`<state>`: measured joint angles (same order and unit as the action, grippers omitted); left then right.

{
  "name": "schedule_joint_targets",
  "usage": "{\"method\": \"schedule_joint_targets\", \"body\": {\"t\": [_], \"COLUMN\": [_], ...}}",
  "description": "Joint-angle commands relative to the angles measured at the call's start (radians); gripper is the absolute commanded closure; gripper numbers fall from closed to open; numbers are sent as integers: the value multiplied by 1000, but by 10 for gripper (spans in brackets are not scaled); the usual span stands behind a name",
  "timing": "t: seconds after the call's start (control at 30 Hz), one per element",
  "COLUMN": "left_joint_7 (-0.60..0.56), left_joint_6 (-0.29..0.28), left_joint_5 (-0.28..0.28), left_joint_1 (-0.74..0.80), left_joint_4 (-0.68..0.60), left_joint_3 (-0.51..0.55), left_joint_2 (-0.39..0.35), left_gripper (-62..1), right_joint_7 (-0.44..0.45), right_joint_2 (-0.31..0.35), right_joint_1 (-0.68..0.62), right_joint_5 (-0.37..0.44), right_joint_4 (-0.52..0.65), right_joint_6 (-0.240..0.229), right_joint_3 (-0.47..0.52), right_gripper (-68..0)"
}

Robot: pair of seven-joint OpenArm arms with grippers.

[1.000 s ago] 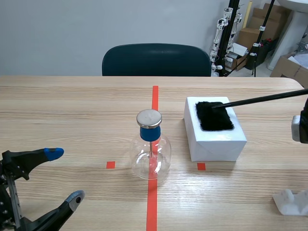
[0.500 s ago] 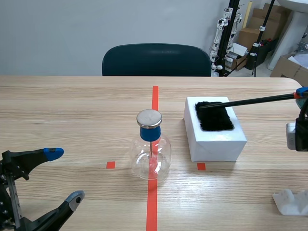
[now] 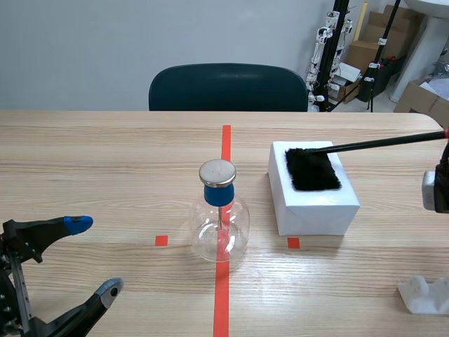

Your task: Do the electroscope experiment. rub the rod on the fur

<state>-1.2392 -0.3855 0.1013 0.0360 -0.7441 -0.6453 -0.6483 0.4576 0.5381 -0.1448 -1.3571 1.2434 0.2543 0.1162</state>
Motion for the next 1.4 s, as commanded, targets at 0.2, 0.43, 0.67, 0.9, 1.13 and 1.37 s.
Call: {"method": "schedule_joint_targets", "body": {"t": [0.2, 0.43, 0.67, 0.9, 1.13, 1.37], "left_joint_7": [-20, -20, -20, -20, -20, -20], "left_joint_6": [1, 1, 1, 1, 1, 1], "left_joint_5": [6, 6, 6, 6, 6, 6], "left_joint_1": [0, 0, 0, 0, 0, 0], "left_joint_4": [-19, -19, -19, -19, -19, -19], "left_joint_3": [4, 4, 4, 4, 4, 4], "left_joint_2": [0, 0, 0, 0, 0, 0], "left_gripper": [-623, -623, -623, -623, -623, -623], "right_joint_7": [80, -40, -111, -181, -183, -167], "right_joint_2": [18, 21, 24, 23, 3, -63], "right_joint_1": [12, 2, -55, -158, -312, -476], "right_joint_5": [0, 34, 132, 342, 462, 512], "right_joint_4": [12, 12, 35, 183, 389, 529], "right_joint_6": [8, 7, 11, 11, 11, 89], "right_joint_3": [6, 8, 10, 29, 98, 130], "right_gripper": [3, 2, 3, 2, 2, 2]}}
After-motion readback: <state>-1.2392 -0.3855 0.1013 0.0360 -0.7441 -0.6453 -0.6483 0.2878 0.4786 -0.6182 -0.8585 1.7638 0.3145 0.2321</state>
